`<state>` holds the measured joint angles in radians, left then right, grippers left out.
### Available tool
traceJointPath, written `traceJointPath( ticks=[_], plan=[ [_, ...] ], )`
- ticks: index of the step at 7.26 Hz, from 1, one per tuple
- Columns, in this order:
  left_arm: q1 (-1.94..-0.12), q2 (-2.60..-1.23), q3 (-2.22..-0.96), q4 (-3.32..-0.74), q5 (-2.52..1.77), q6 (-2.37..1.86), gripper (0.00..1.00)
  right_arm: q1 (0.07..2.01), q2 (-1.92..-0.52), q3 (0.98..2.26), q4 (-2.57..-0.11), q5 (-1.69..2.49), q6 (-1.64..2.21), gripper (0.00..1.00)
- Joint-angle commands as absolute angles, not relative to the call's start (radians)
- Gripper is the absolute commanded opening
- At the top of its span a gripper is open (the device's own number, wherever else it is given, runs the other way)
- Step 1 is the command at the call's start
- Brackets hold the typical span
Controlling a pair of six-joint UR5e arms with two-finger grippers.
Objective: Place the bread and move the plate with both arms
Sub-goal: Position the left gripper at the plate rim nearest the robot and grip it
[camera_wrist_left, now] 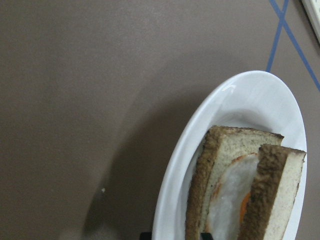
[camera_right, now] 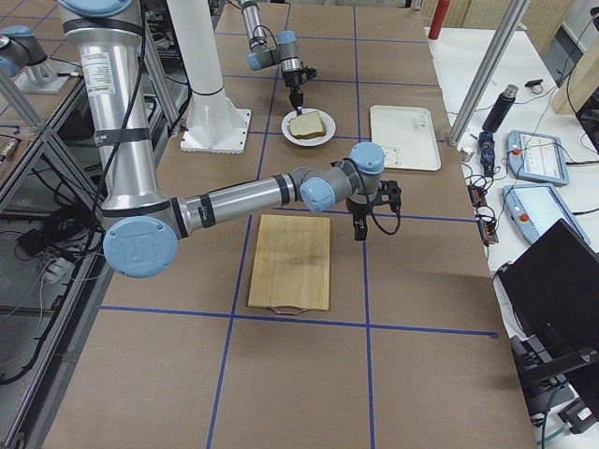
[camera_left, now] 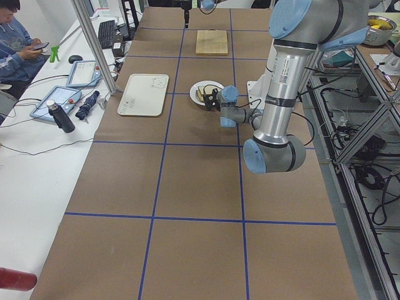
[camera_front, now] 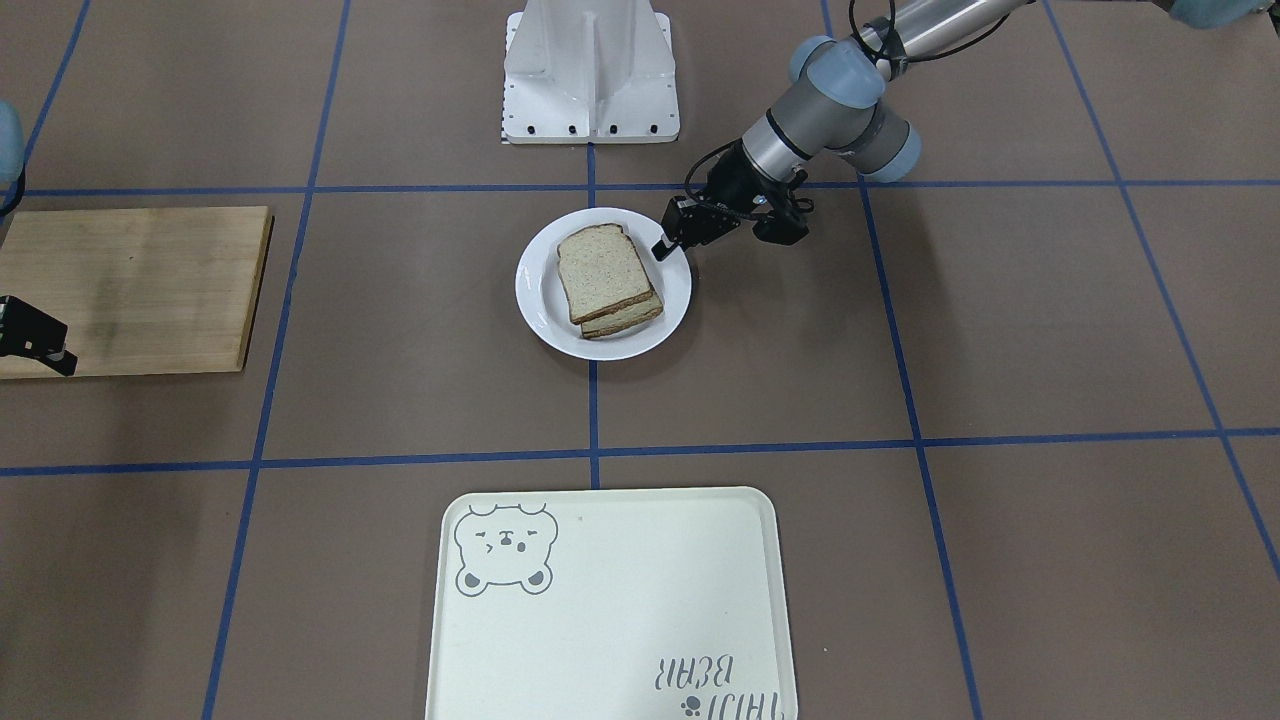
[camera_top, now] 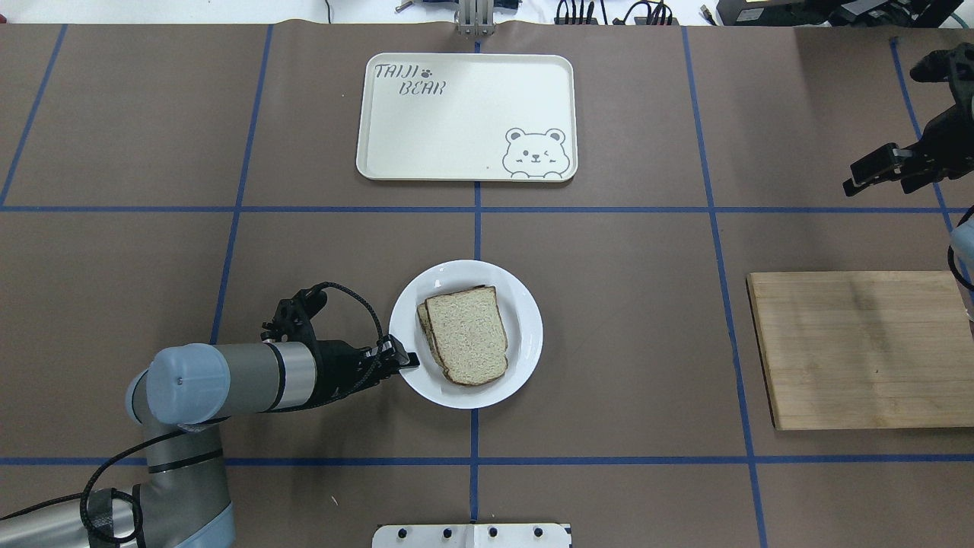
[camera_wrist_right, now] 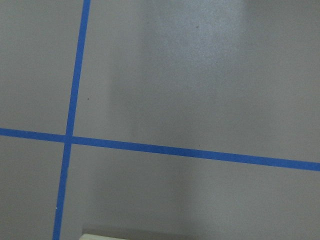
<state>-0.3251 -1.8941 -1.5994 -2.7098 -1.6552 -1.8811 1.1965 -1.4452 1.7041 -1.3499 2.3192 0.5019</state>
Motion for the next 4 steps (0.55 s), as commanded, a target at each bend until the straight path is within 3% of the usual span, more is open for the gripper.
traceJointPath(
  ticks=[1, 4],
  plan=[
    [-0.325, -1.894, -1.608, -2.711, -1.657, -1.885, 0.0, 1.197, -1.443, 1.704, -1.35, 2.319, 0.503, 1.0],
    [-0.327, -1.882, -1.612, -2.839, -1.658, -1.937, 0.0, 1.197, -1.443, 1.712, -1.35, 2.319, 0.503, 1.0]
  ],
)
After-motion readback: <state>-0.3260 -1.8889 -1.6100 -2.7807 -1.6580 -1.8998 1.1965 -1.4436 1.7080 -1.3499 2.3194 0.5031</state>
